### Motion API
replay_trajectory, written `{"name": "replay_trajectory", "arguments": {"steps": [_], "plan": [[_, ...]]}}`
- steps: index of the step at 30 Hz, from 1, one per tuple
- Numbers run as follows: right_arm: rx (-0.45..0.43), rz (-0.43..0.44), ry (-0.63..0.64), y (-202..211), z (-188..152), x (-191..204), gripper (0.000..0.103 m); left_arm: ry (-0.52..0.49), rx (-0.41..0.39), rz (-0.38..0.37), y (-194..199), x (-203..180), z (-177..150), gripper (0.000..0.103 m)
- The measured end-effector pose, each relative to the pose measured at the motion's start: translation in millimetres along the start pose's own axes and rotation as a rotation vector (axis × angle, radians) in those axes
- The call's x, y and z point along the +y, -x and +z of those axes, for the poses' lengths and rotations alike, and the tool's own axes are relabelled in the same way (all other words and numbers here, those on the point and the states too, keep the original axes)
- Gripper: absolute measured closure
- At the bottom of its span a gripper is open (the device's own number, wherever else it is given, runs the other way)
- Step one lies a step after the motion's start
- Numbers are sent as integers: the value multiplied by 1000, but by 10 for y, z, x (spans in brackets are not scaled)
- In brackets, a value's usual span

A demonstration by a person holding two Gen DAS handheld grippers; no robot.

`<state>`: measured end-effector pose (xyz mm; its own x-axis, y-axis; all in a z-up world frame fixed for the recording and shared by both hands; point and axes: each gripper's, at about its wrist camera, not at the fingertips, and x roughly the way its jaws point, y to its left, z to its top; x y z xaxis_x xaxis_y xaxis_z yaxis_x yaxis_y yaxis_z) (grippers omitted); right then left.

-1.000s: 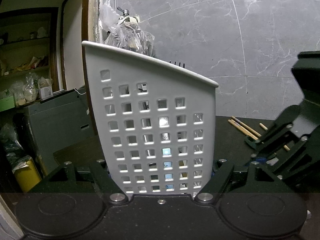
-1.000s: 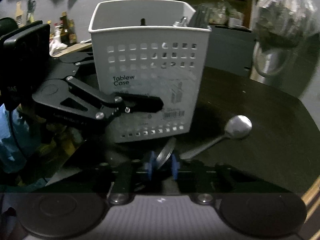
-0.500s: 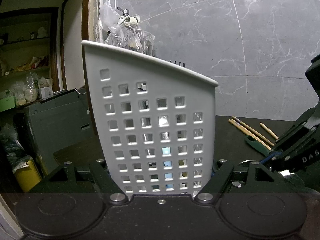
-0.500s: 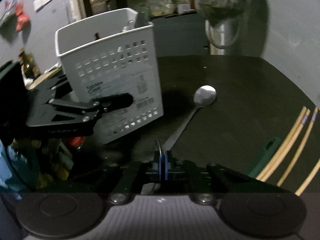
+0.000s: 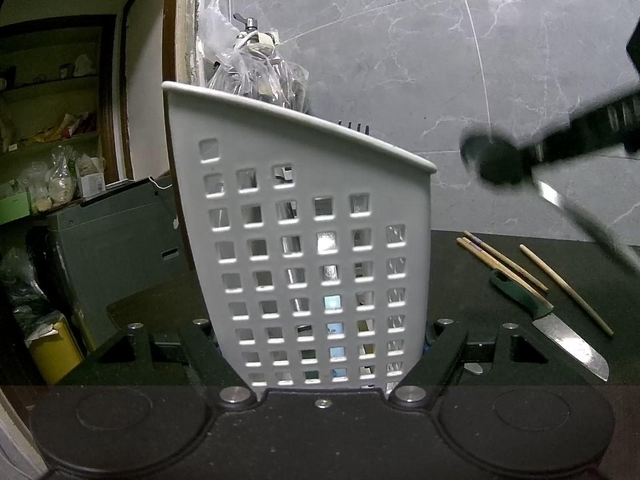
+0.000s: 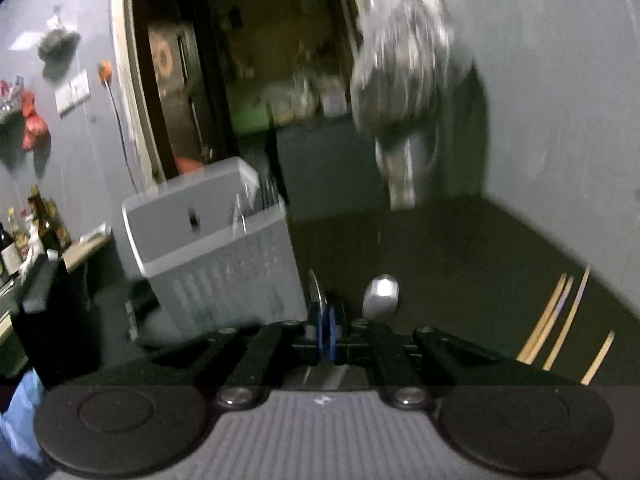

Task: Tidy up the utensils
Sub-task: 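Lift the silver spoon with the right gripper and release it into the caddy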

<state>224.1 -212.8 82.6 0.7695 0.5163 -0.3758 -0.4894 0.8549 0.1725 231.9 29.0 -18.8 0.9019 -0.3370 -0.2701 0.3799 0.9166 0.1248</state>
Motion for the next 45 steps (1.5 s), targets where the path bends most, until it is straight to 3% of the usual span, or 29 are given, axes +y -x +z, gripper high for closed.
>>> {"name": "replay_trajectory", "arguments": {"steps": [12, 21, 29, 45], "plan": [[-346, -26, 138, 259, 464, 333, 99, 0, 1, 0, -7, 0, 2, 26], [-541, 75, 115, -45, 628, 536, 99, -1, 1, -1, -9, 2, 5, 26], [-595, 111, 104, -391, 595, 617, 99, -1, 0, -1, -10, 4, 7, 26], [-524, 78, 184, -851, 317, 689, 99, 0, 0, -1, -10, 3, 6, 26]]}}
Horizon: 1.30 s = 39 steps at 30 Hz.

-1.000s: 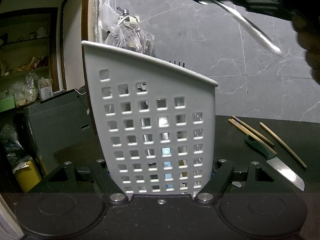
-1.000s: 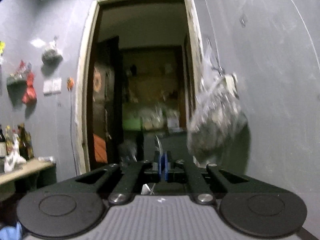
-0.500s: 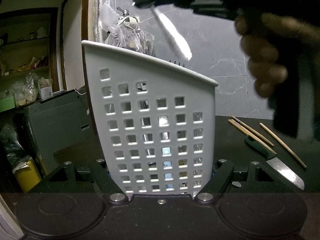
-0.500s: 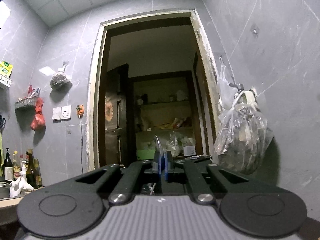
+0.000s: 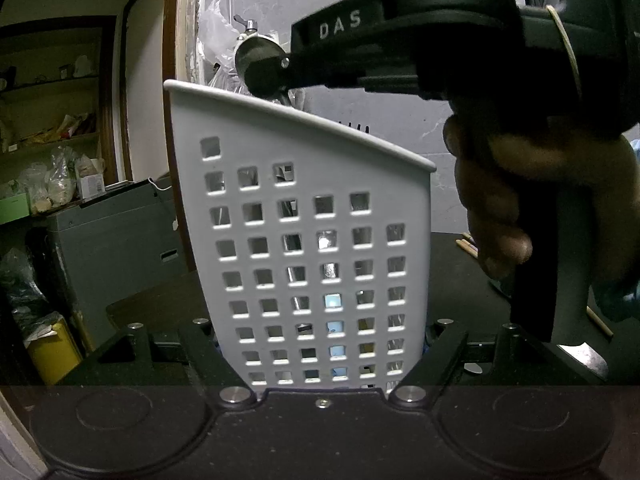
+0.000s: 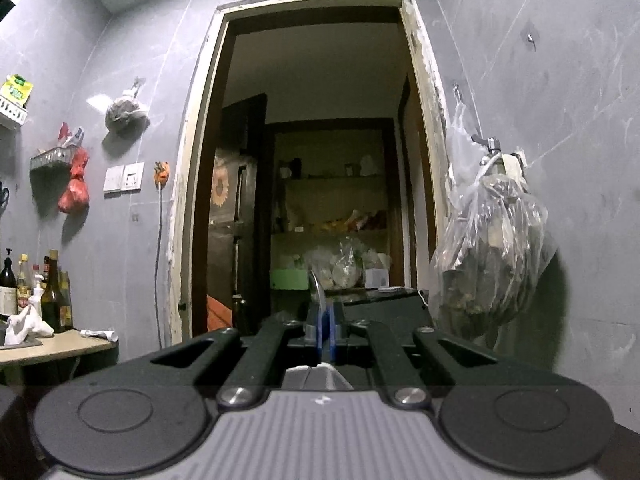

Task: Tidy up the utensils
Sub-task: 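Lift the silver spoon with the right gripper and release it into the caddy, then move the right gripper back toward the last silver spoon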

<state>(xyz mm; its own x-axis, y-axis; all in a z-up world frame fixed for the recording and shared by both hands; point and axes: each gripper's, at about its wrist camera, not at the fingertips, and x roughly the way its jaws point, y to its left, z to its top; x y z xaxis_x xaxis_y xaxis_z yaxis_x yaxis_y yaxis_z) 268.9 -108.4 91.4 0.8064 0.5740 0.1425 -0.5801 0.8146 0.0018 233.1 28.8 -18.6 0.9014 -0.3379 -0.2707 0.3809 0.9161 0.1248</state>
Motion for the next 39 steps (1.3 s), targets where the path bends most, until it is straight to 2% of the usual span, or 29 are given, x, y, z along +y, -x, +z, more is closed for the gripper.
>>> {"name": "replay_trajectory", "arguments": {"steps": [12, 26, 29, 31, 34, 37, 39], "plan": [[57, -12, 17, 47, -111, -13, 98, -6, 3, -9, 0, 1, -3, 26], [79, -17, 23, 101, -122, -34, 97, -5, 2, -9, 1, 3, -5, 26], [75, -18, 22, 119, -108, -34, 87, -5, 2, -9, 1, 2, -6, 26], [65, -21, 18, 156, -81, -39, 72, -5, 2, -10, -2, 5, -2, 26], [47, -25, 13, 241, -36, -63, 56, -5, 3, -11, -8, 4, 0, 26], [35, -45, 11, 334, 22, -114, 42, -5, 3, -11, -16, 4, 4, 26], [31, -65, 7, 402, 58, -155, 38, -5, 4, -10, -25, 4, 8, 26]]}}
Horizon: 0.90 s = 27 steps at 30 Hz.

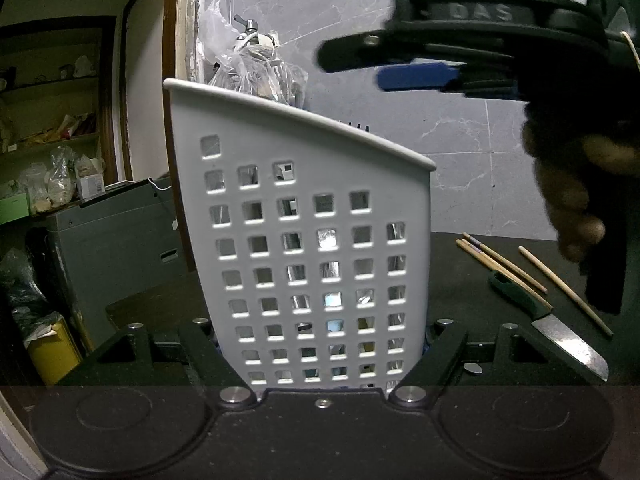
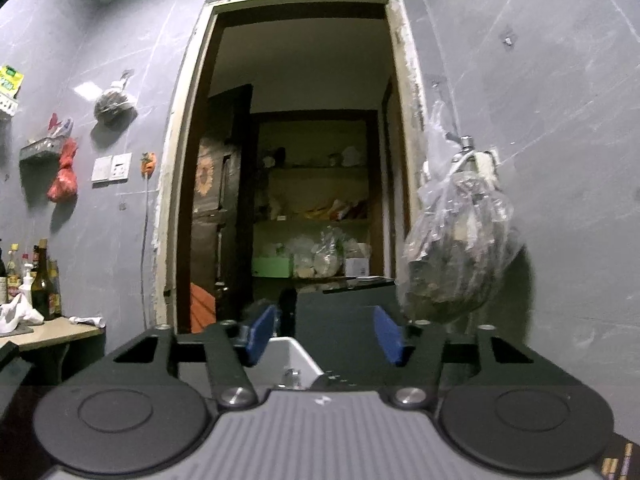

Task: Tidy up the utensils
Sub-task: 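Move the right gripper back toward the last silver spoon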

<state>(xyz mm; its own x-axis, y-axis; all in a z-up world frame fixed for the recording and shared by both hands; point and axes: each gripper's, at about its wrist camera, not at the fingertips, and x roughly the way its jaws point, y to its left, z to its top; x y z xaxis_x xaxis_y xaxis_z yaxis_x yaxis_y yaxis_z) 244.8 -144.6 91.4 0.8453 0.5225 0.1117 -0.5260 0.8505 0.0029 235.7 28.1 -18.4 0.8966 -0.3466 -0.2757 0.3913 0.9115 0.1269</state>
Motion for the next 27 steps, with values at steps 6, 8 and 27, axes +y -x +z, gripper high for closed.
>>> {"name": "replay_trajectory", "arguments": {"steps": [6, 8, 27], "plan": [[26, -104, -25, 153, 21, -193, 29, -1, 2, 0, -5, -3, 8, 26], [60, -148, -35, 169, -2, -262, 23, -1, 2, 0, -7, -4, 12, 26], [618, -230, -12, -146, -711, -475, 16, -6, 7, 4, -23, -17, 19, 26]]}}
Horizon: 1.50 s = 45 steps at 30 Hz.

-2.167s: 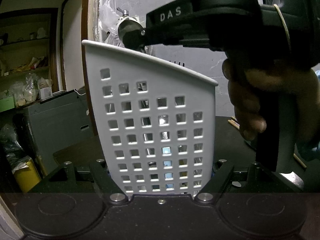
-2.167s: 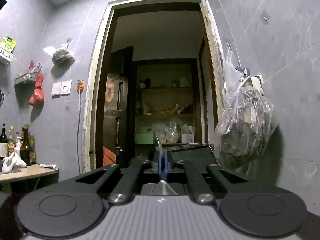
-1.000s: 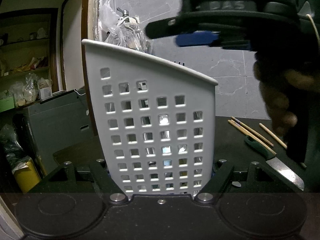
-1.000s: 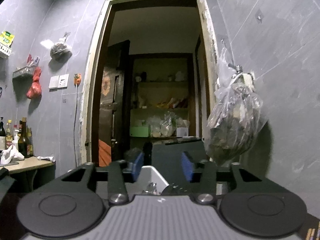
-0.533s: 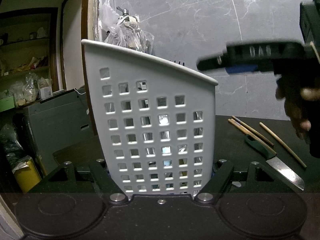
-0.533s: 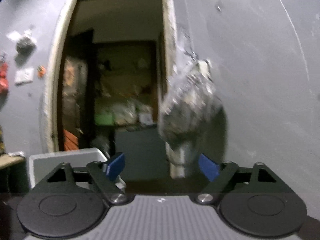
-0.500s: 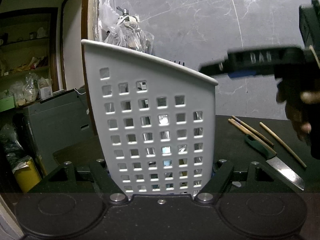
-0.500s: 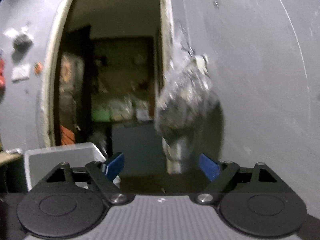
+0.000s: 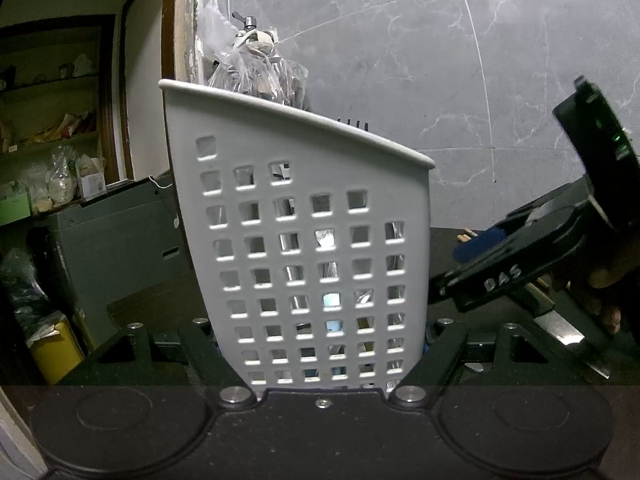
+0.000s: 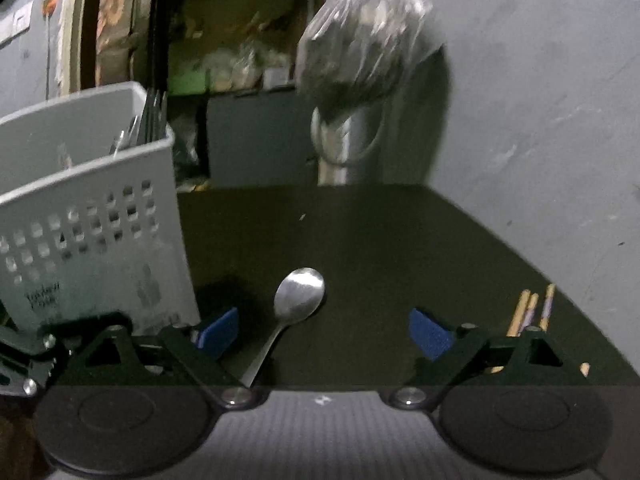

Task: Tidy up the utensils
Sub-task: 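Move the right gripper back toward the last silver spoon, then close the right gripper on the last silver spoon's handle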

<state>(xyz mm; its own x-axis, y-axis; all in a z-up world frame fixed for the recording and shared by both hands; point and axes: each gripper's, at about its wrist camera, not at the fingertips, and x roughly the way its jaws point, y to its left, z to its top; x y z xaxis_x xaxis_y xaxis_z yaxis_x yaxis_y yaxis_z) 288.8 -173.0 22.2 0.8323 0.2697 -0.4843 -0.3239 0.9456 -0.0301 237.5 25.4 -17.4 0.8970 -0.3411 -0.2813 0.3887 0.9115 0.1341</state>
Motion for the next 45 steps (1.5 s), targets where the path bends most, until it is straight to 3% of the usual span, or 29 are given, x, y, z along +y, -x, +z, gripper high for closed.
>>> {"name": "replay_trajectory", "arguments": {"steps": [6, 11, 24, 31, 39, 42, 45], "plan": [[72, 52, 22, -161, -2, 56, 44, 0, 0, 0, -1, 0, -2, 26], [95, 81, 8, -218, -6, 79, 51, 0, 0, 0, -2, 0, -2, 26], [111, 89, -2, -246, -62, 89, 91, 0, -1, 0, -2, -2, -4, 25], [134, 93, -67, 55, -196, 38, 95, -1, 0, 0, -2, -2, -5, 25], [170, 169, -144, 571, -457, 104, 94, 0, 1, 3, -3, -10, -4, 26], [192, 214, -160, 683, -492, 123, 91, 0, 1, 3, -3, -9, -5, 26], [194, 257, -153, 721, -468, 123, 79, 0, 0, 3, -3, -10, -6, 26]]}}
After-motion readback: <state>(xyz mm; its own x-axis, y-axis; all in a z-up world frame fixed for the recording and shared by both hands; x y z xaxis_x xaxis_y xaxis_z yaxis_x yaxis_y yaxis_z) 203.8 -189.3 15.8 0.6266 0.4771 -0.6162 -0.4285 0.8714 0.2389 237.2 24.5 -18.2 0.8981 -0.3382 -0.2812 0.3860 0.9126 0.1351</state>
